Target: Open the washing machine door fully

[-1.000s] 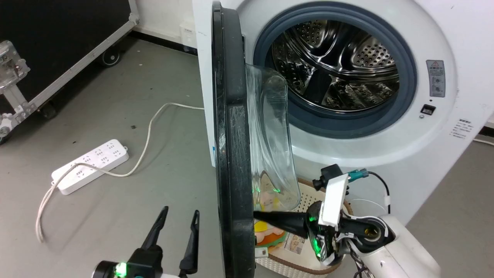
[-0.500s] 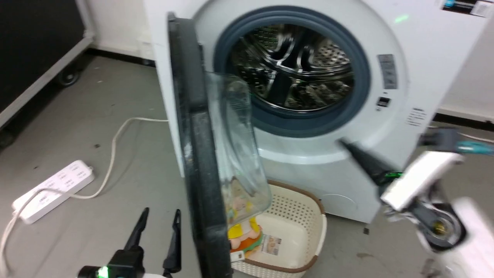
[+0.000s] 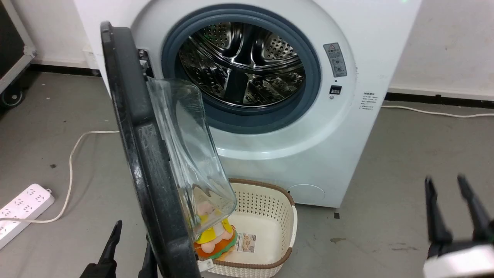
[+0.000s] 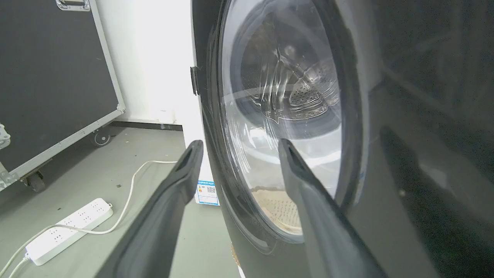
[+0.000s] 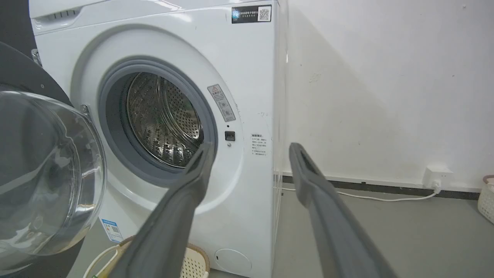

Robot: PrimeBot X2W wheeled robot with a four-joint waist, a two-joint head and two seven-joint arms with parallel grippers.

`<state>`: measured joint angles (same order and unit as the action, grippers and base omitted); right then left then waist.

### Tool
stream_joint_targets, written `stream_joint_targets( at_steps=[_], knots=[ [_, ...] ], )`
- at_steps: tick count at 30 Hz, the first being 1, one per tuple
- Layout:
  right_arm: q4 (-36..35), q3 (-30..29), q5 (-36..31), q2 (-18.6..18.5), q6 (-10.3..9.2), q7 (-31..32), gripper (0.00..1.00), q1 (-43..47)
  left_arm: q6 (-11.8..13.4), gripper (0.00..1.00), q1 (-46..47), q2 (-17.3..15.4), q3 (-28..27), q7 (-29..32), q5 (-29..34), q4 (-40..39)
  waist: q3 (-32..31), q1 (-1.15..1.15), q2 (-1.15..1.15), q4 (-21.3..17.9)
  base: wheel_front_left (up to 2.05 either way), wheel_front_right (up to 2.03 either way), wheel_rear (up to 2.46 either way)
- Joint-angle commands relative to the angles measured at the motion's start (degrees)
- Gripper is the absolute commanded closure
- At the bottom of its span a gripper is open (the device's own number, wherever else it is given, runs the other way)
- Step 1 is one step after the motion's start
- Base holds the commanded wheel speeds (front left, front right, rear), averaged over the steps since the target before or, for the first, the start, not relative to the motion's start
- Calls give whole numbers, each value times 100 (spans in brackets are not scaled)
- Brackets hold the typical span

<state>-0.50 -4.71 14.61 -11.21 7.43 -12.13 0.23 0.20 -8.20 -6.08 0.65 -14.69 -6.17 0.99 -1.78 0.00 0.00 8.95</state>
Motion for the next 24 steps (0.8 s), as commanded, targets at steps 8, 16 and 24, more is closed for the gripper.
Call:
stream_joint_targets(
  at_steps=[8,16,24],
  knots=[
    [-395,-149,-793,786,6,-236,0,1136,-185,0,-168,44,-58,-30,-38,-67,56,0,0,-114,0,0,0],
    [-388,-185,-585,831,6,-283,0,1374,-331,0,-186,107,-66,-30,-55,-72,72,0,0,-83,0,0,0],
    [-410,-208,-479,832,6,-285,0,1325,-348,100,-145,187,-345,-30,-201,-261,73,0,0,8,0,0,0]
  ],
)
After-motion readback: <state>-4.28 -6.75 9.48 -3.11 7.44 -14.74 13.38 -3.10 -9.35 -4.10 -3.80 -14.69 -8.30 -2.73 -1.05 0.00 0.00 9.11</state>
